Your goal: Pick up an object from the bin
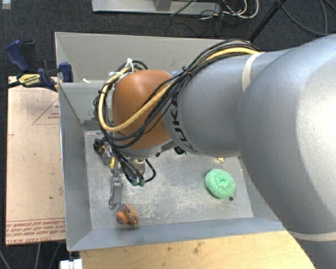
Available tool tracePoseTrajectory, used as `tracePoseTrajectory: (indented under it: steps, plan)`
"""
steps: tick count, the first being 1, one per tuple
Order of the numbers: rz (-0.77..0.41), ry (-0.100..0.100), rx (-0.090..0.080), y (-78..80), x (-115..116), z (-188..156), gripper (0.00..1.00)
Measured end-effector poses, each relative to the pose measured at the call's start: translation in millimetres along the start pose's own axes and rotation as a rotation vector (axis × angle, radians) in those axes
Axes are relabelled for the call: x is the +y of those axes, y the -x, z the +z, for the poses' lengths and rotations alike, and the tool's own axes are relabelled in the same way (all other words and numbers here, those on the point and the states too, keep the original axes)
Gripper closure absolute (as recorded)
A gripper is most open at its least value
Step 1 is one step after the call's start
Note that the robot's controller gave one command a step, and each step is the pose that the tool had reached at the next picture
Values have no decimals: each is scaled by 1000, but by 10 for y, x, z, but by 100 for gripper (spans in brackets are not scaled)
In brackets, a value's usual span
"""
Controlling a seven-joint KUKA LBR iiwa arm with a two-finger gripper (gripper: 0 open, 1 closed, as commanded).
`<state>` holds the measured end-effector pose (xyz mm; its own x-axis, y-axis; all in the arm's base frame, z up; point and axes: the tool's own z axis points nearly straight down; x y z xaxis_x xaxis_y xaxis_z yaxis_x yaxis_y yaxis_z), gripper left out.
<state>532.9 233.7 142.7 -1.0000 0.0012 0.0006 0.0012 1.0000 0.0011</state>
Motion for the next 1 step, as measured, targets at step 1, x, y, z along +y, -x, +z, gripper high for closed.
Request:
tracePoseTrajectory:
  steps: [1]
  plan:
    - [0,0,0,0,0,0,0]
